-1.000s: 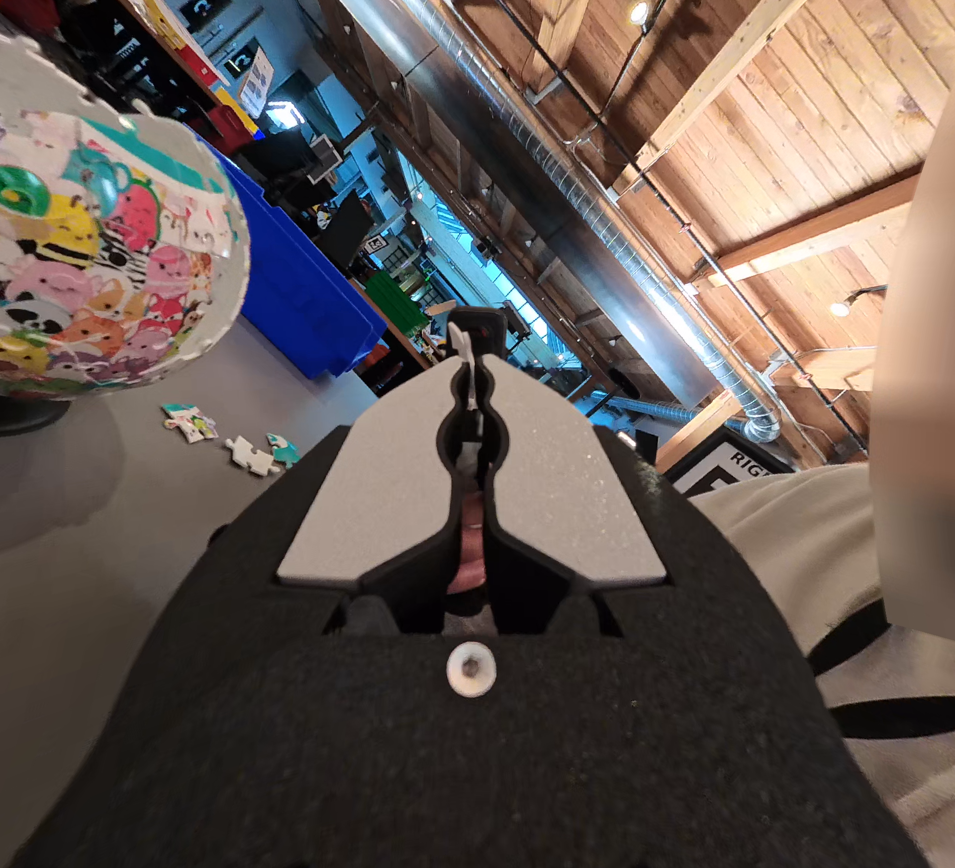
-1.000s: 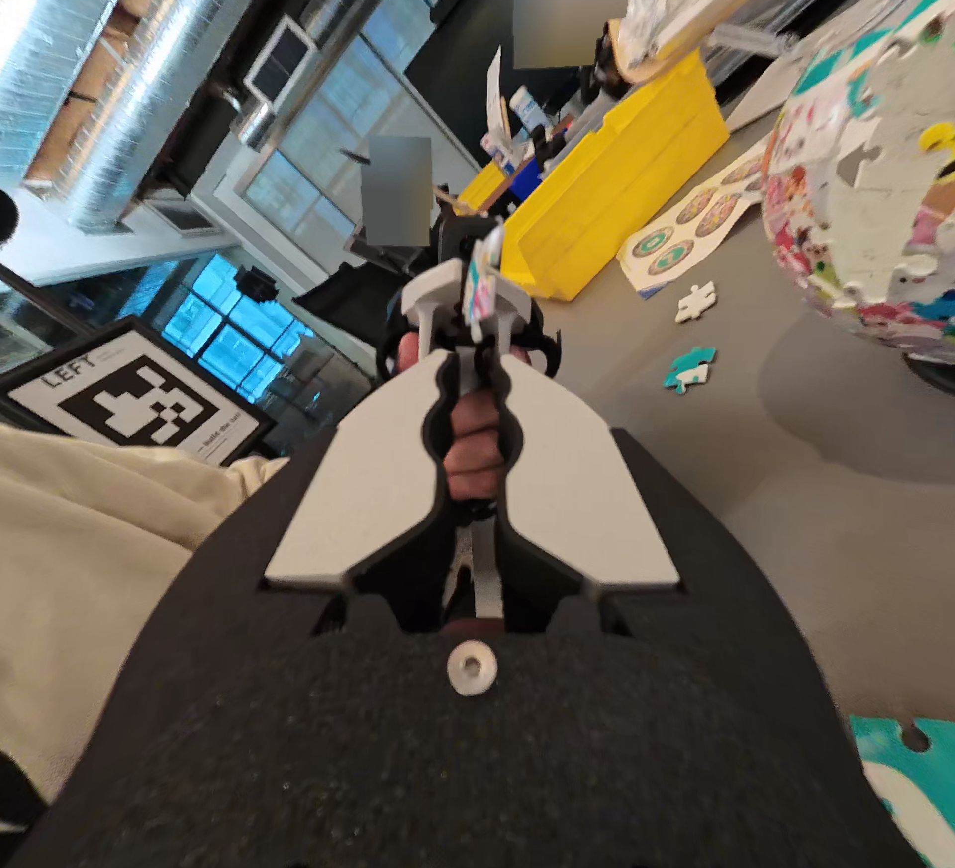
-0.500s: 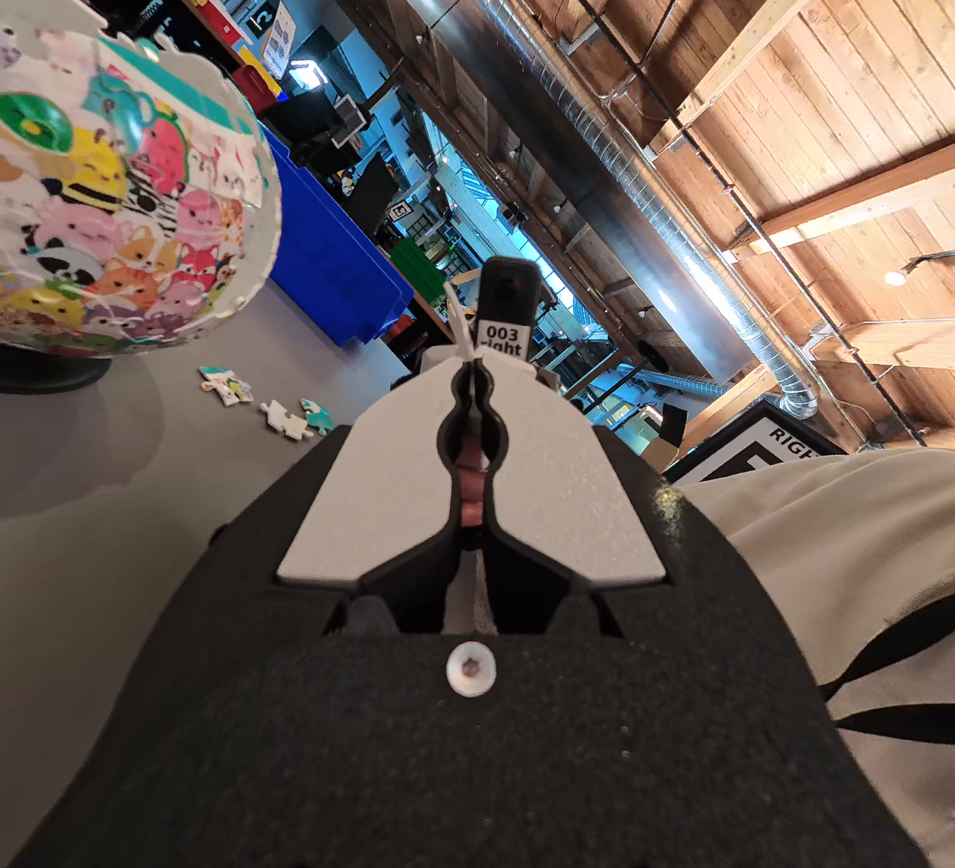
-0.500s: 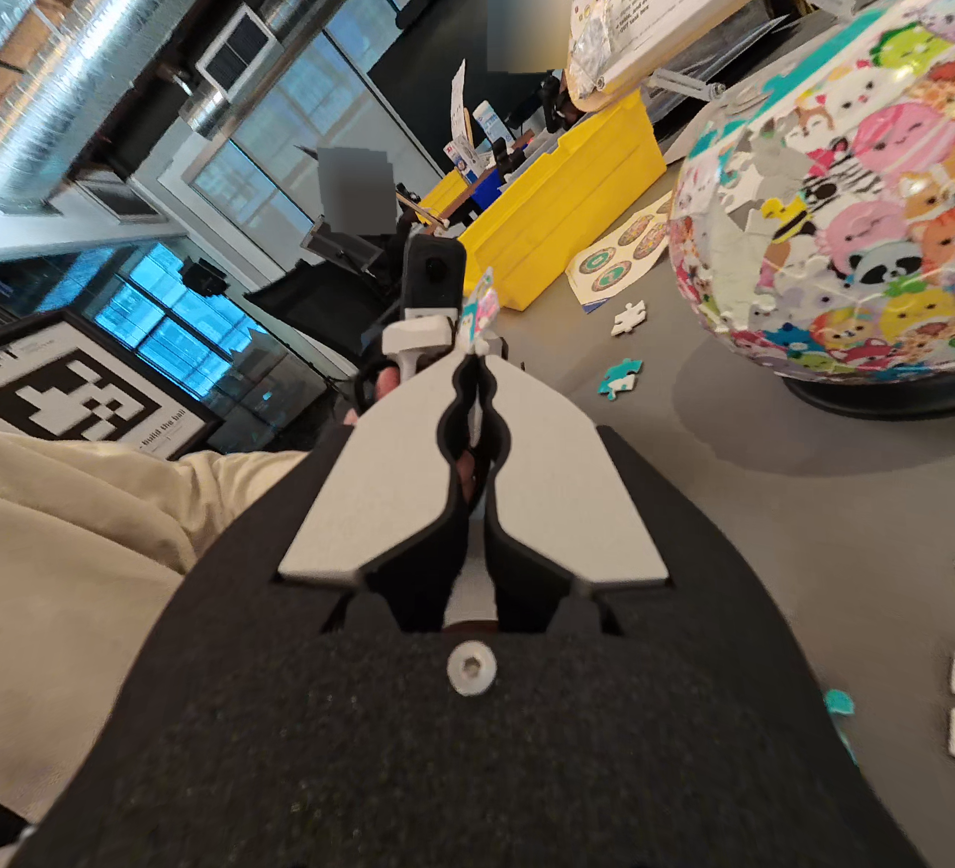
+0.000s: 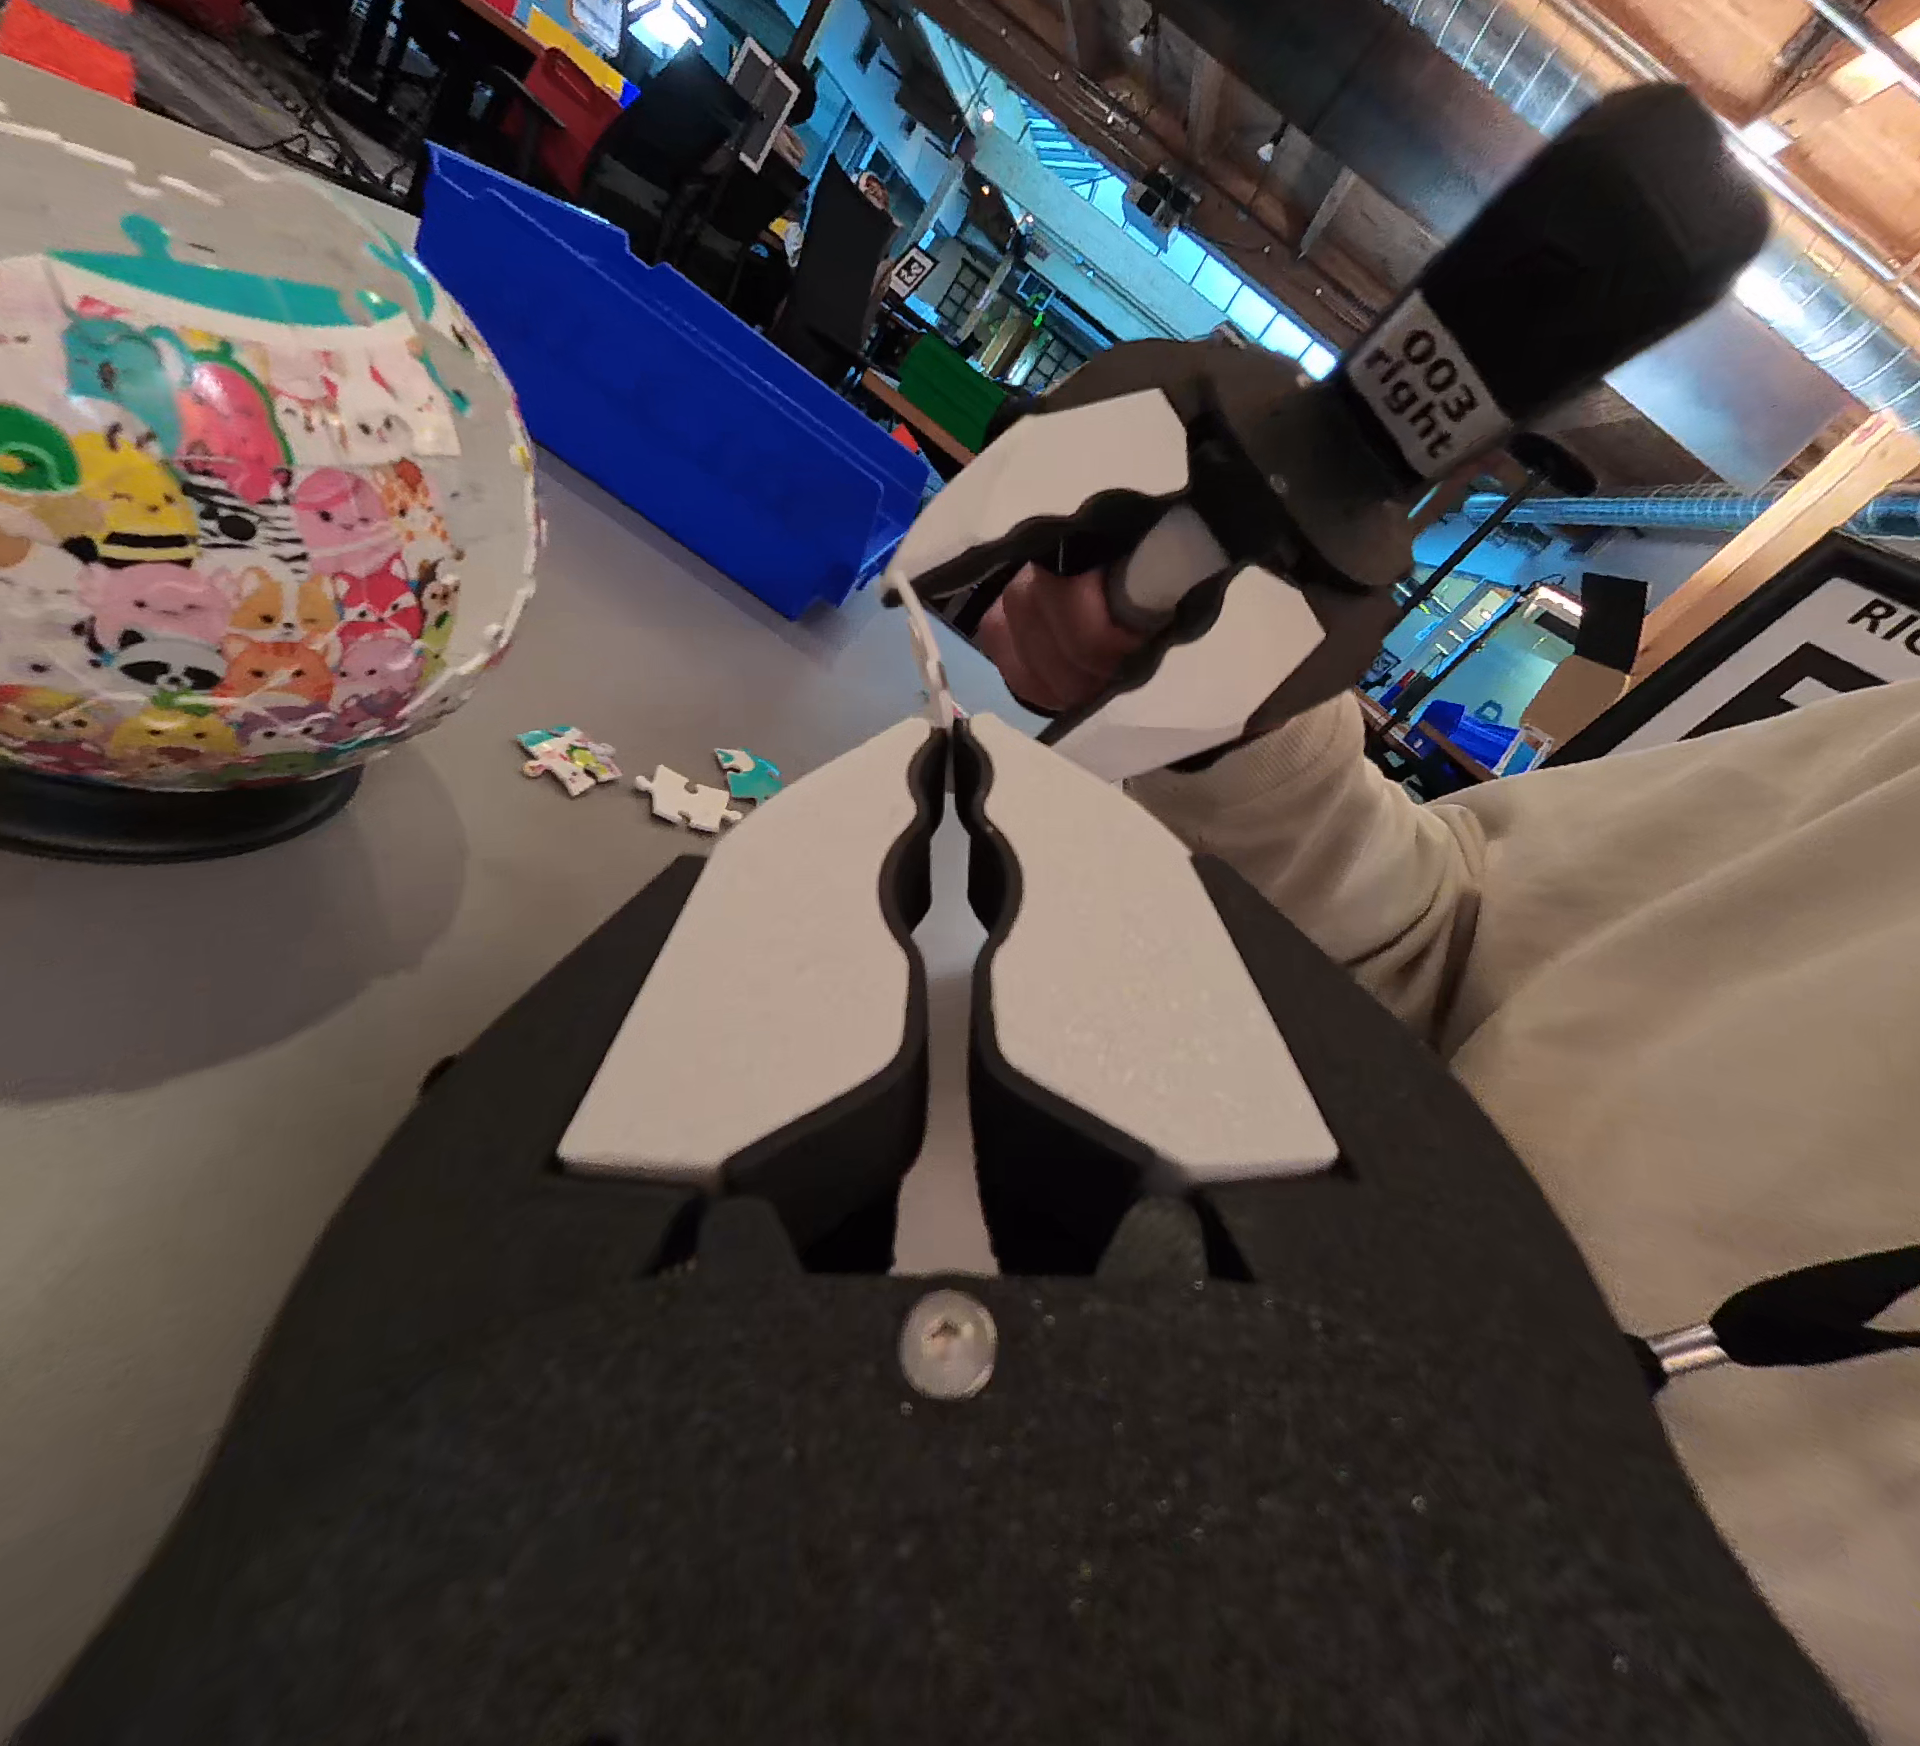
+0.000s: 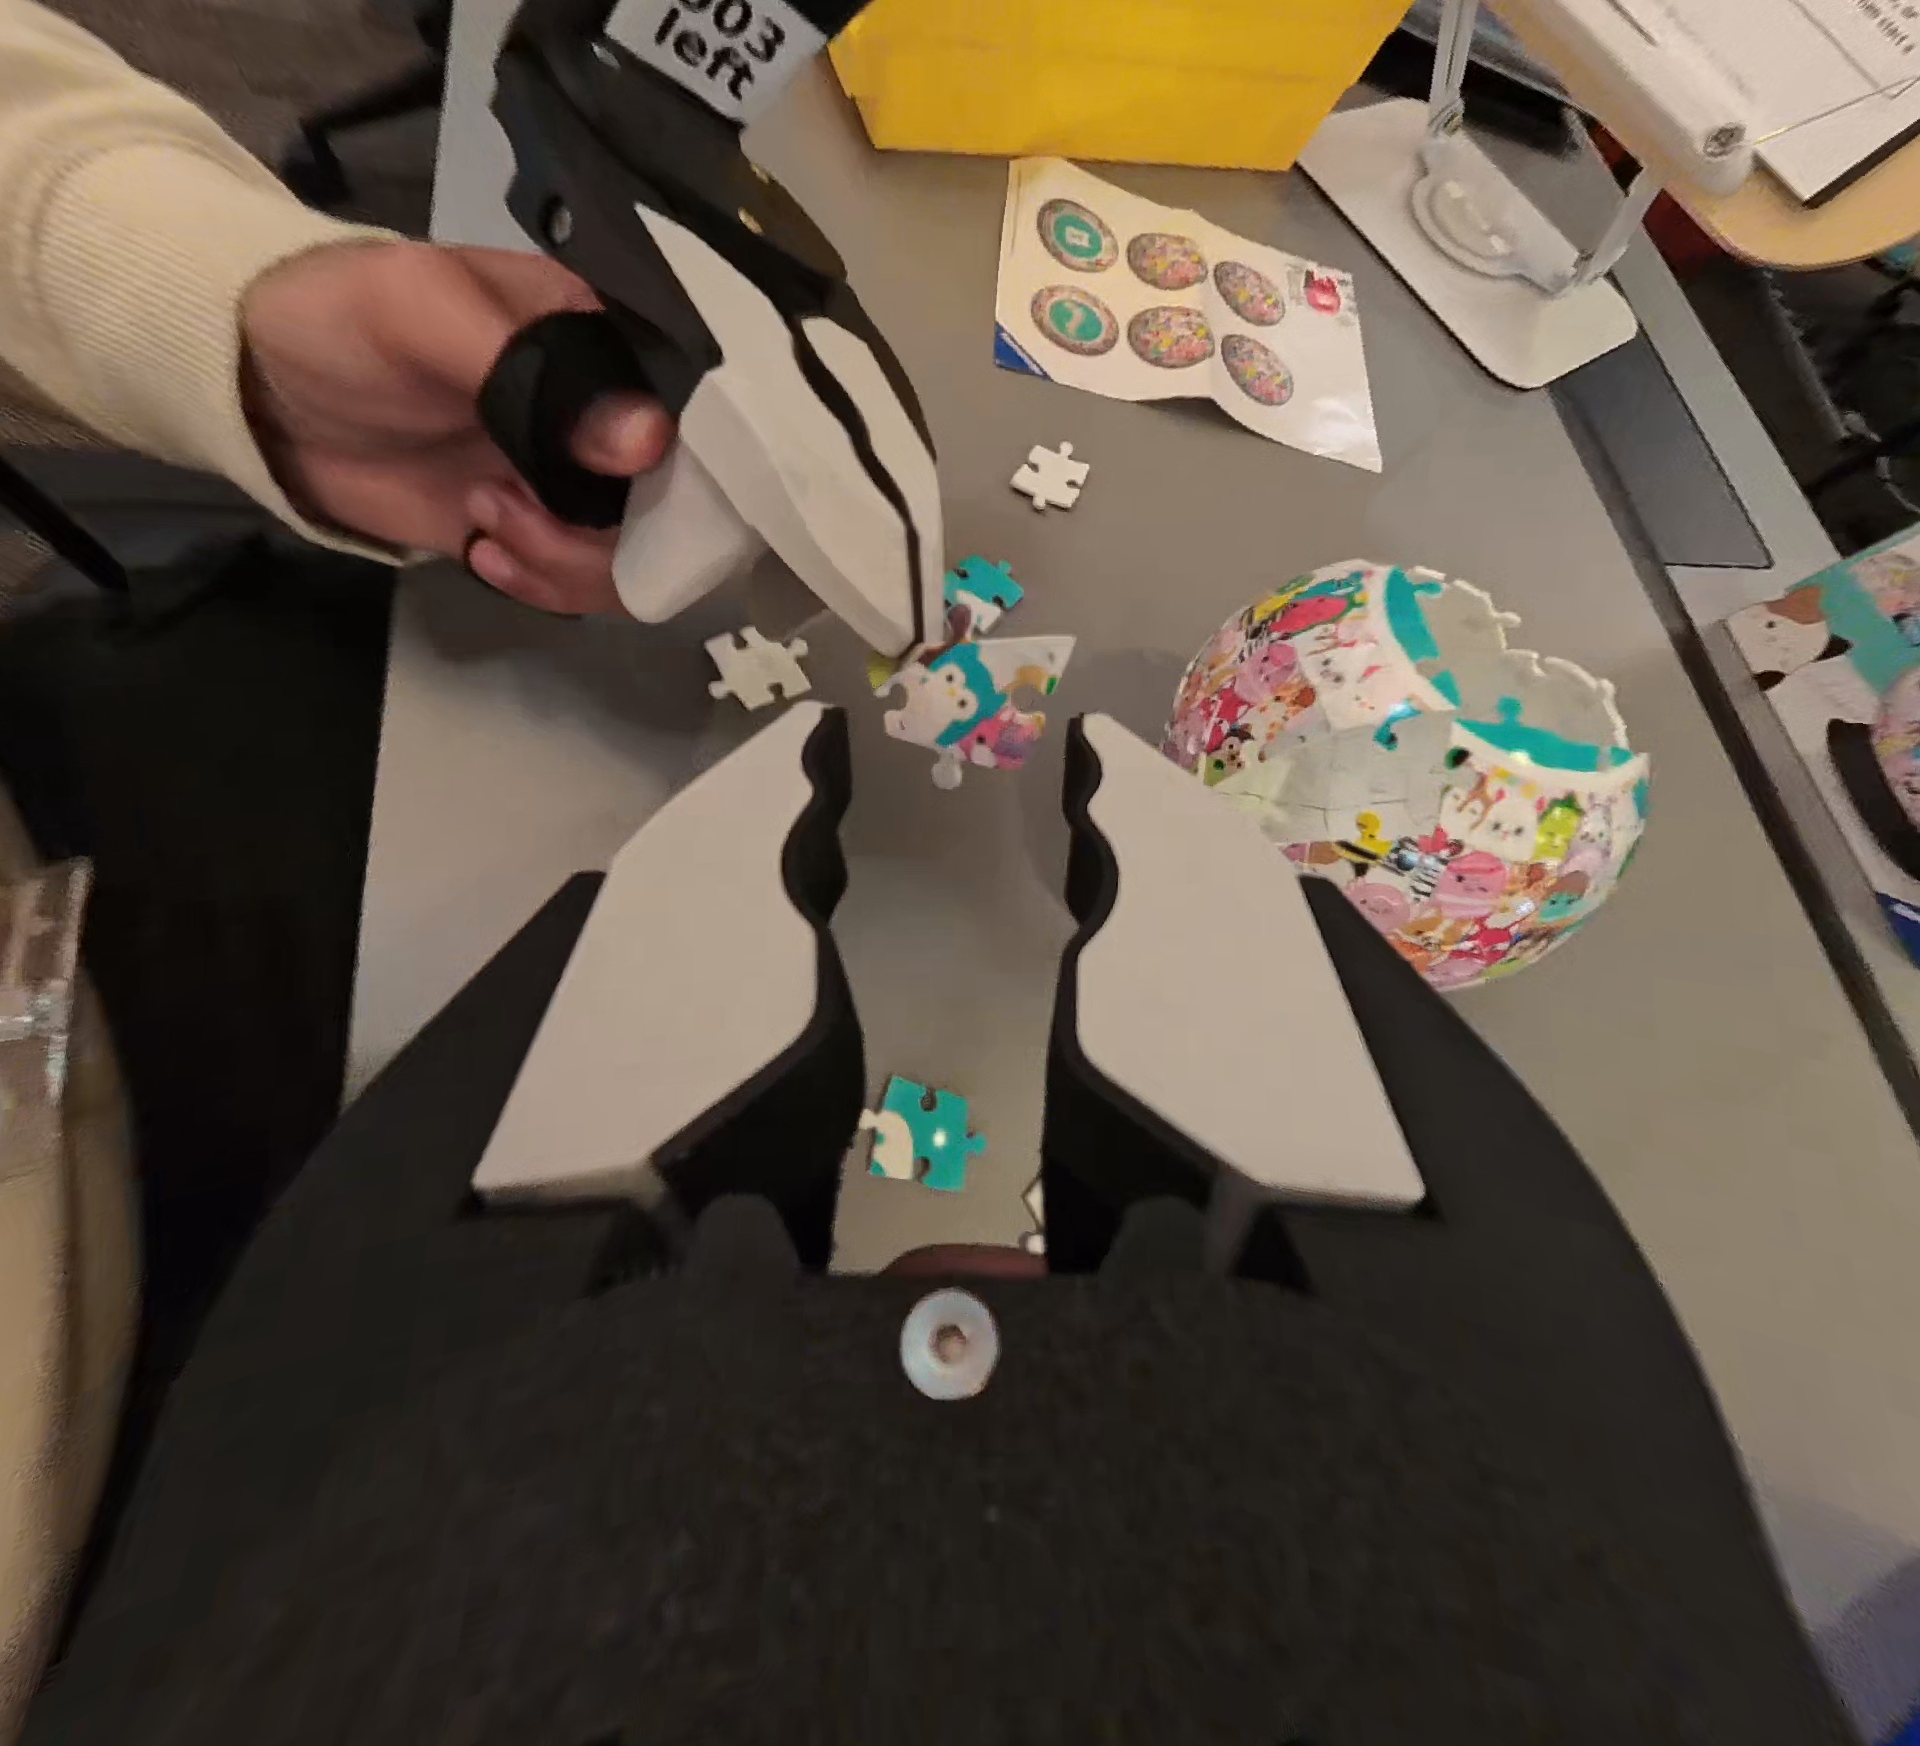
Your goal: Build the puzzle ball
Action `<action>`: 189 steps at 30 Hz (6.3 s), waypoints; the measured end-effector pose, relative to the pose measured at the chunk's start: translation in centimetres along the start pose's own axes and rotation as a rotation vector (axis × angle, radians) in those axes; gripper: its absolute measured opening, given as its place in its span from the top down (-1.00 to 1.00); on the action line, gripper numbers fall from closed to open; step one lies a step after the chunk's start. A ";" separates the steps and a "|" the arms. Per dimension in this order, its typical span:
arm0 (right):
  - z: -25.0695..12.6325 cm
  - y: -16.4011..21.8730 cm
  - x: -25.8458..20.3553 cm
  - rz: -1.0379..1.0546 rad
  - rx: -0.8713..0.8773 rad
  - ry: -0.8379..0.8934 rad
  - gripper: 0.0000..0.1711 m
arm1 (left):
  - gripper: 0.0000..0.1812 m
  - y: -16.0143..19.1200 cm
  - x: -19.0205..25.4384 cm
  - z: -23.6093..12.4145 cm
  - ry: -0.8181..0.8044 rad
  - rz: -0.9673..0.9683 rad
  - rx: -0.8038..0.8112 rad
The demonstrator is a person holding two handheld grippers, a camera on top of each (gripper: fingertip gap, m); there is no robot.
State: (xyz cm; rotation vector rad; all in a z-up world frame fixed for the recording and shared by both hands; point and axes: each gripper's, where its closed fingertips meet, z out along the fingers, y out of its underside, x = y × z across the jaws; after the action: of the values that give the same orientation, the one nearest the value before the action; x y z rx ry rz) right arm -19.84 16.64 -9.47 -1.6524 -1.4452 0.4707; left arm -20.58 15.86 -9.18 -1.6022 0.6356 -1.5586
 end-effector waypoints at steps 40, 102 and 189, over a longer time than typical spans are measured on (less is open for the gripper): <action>1.7 11.4 0.3 0.038 -0.317 -0.222 0.64 | 0.19 0.5 -12.4 -3.0 -0.507 0.331 -0.428; 2.7 9.9 0.2 0.055 -0.259 0.015 -0.39 | 0.08 8.9 -7.5 -2.2 -0.392 0.457 -0.833; -0.9 14.6 -8.4 0.171 -0.298 -0.112 0.65 | 0.46 9.6 4.0 -4.8 -0.301 0.370 -0.571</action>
State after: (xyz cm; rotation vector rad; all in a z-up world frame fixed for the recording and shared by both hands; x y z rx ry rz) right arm -12.46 9.16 -22.62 -2.0267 -1.5187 0.4659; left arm -23.14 6.39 -15.02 -1.9380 1.1996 -0.8796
